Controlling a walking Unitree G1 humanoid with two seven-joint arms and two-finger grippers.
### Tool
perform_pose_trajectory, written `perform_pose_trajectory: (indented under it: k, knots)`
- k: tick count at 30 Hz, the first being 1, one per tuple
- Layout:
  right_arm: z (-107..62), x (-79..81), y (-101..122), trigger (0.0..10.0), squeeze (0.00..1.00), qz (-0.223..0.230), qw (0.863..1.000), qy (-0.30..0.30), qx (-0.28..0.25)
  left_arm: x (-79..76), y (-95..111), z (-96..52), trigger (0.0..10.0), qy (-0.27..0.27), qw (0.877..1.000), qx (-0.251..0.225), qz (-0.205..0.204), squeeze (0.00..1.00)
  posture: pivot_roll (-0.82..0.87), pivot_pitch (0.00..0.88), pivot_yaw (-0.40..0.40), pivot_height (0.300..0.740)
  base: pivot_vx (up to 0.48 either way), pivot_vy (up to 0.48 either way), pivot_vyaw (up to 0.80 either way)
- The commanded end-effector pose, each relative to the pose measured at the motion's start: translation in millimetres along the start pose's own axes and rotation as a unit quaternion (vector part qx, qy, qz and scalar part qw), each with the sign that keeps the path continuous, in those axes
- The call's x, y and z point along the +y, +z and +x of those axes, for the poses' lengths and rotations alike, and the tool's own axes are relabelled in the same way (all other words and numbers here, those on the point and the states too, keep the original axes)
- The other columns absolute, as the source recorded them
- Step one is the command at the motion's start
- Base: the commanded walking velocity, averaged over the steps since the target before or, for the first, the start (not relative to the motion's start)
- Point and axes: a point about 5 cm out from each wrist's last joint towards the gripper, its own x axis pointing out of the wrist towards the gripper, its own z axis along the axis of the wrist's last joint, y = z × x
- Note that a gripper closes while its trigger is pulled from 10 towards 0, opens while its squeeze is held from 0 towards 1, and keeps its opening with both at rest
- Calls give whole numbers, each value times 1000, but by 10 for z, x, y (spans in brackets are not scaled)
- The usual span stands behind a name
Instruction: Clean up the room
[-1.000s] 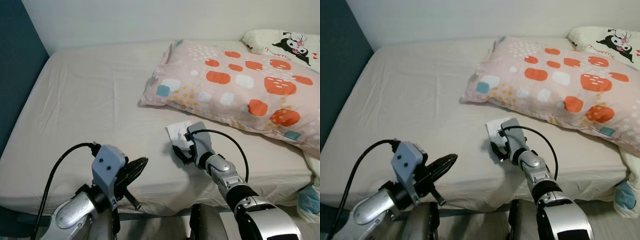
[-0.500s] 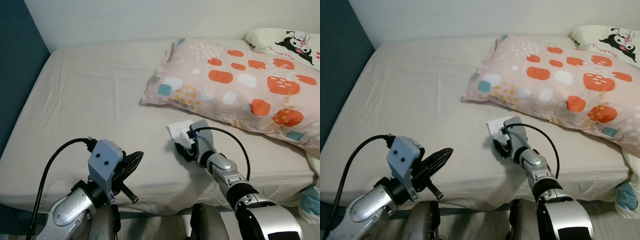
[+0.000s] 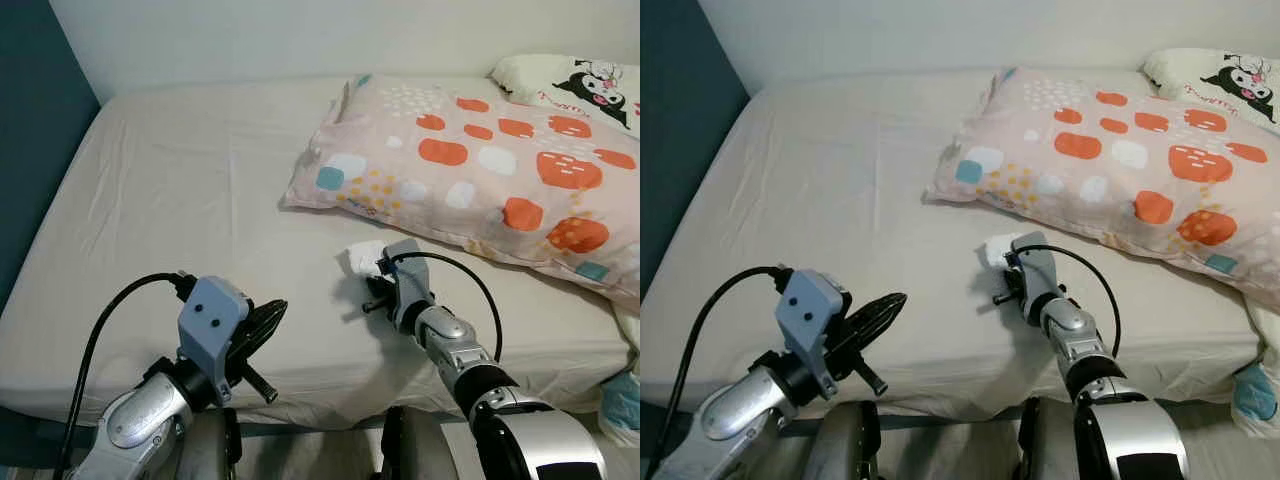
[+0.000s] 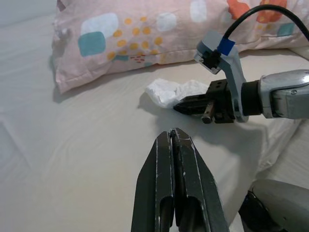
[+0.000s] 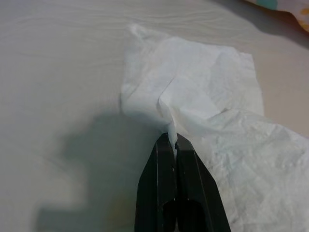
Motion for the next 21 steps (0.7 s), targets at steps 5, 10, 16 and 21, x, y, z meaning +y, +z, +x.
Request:
perform_pose_trajectory:
  k: [5,10,16,21]
  knots:
    - [-24,-96,10,0,0,44,999,-21,-6,-3,-107,57,10000,-1,1000,5,-7,0,191,298,-49,573,0,0,0]
    - [-20,-109,80,0,0,78,996,-32,-42,73,-291,97,10000,42,999,23,-22,0,126,240,-50,573,0,0,0]
    - [-9,99,67,0,0,85,993,7,-84,161,-525,97,10000,91,994,52,-28,0,71,186,-60,573,0,0,0]
    - [-45,285,43,0,0,94,988,25,-121,215,-691,68,10000,127,988,88,-17,0,51,168,-66,573,0,0,0]
